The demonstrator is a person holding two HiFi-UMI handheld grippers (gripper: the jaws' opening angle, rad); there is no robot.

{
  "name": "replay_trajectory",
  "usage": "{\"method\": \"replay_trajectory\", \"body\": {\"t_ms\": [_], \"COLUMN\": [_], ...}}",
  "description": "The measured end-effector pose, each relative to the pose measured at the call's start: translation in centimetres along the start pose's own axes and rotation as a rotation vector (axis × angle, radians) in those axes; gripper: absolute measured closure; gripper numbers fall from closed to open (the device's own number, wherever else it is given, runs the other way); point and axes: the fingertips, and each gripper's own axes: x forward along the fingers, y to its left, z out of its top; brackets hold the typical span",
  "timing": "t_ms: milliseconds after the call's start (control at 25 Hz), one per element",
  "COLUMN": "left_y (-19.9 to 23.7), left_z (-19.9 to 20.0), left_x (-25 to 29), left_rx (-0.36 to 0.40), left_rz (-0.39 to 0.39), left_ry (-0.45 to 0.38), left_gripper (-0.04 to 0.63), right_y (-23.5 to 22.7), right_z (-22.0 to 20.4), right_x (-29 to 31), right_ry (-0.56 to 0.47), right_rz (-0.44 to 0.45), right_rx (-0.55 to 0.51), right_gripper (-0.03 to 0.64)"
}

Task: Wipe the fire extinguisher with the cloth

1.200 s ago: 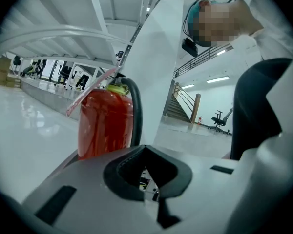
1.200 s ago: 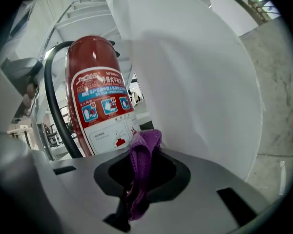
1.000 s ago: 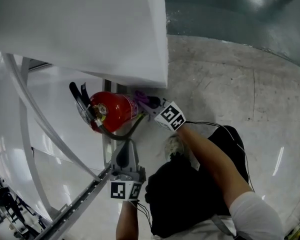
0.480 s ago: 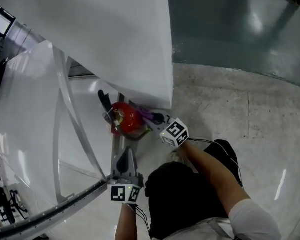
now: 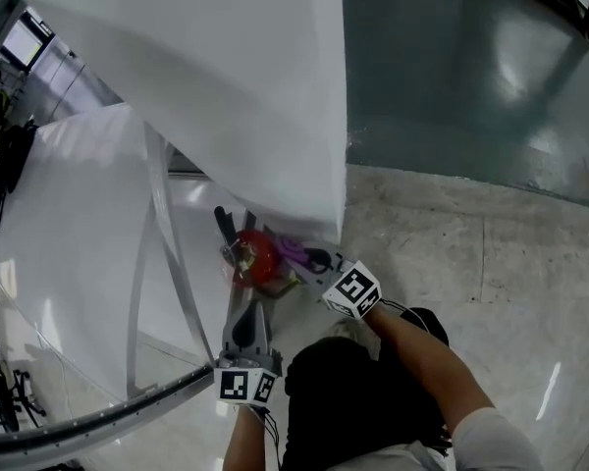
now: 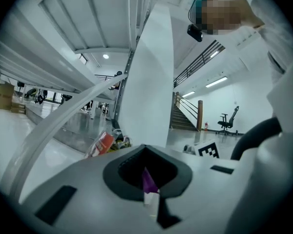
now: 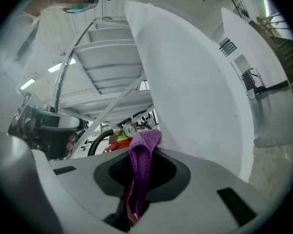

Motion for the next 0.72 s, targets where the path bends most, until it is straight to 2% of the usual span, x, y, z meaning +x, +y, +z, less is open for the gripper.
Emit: {"method": "replay_trajectory", "body": {"t_ms": [240, 400, 520, 720], "left_y": [0.7, -0.6, -1.3, -3.1], "left_z": [4.3, 8.3, 11.0, 17.2], "left_x": [0.1, -1.0, -1.5, -2.9], "left_rx": [0.065, 0.114, 0.117, 0.102], "left_rz": [0.079, 0.057, 0.099, 0.149], "left_ry": [0.069, 0.104, 0.134, 0.117], "left_gripper": [0.591, 0.591, 0.591, 0.591], "right_y": [0.9, 2.1, 3.0, 6.5], "right_z": [5.2, 9.4, 12.9, 19.8], "right_x": [-0.7, -1.7, -2.8, -4.7], "right_ry": [0.026, 0.047, 0.061, 0.087], "right_rz": [0.014, -0.006, -0.035, -0.044], "right_rx": [0.001, 0.022, 0.015, 0.001], "right_gripper": [0.561, 0.561, 0.561, 0.561]}}
